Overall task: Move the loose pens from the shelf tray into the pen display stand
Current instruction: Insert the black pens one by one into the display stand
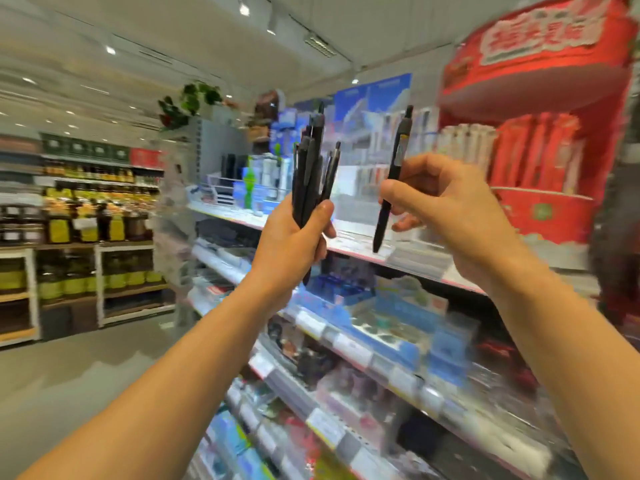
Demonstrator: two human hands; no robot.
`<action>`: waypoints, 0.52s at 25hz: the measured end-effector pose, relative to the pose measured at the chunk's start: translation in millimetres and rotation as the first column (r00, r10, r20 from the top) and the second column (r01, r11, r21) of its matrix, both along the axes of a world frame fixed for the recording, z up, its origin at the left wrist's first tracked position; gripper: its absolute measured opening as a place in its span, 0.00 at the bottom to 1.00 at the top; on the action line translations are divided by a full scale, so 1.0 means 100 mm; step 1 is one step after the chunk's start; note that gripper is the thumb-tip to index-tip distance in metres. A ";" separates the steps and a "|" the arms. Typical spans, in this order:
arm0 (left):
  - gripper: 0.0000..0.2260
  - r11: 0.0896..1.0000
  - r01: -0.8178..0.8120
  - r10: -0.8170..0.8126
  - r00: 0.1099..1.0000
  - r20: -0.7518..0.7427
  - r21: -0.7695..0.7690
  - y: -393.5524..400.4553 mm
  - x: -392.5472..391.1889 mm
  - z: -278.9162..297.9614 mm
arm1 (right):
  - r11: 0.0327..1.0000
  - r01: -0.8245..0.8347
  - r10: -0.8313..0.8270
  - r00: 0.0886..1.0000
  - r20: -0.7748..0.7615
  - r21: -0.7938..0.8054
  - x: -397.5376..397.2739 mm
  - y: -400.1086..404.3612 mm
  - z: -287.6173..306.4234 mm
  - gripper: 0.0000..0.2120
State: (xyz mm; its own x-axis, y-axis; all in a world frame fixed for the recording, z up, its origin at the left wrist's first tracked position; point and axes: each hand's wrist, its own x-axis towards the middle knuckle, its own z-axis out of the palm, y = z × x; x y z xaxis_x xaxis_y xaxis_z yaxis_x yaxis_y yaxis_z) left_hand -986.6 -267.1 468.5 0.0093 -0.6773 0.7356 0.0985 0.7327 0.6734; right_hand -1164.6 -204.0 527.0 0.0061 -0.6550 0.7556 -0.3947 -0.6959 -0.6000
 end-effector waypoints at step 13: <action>0.10 0.984 -0.147 0.146 0.989 0.011 0.098 -1.68 2.40 -0.14 | 0.991 -0.058 0.060 0.998 -0.017 0.124 2.32 -2.30 -0.28 0.07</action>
State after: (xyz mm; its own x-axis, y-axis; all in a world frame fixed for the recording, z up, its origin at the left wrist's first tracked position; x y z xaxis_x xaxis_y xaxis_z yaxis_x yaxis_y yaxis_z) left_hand -746.9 -434.6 454.1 0.1111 -0.7382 0.6654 -0.0078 0.6689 0.7433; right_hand -932.9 -433.9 498.8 0.0621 -0.7415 0.6681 -0.3684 -0.6392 -0.6751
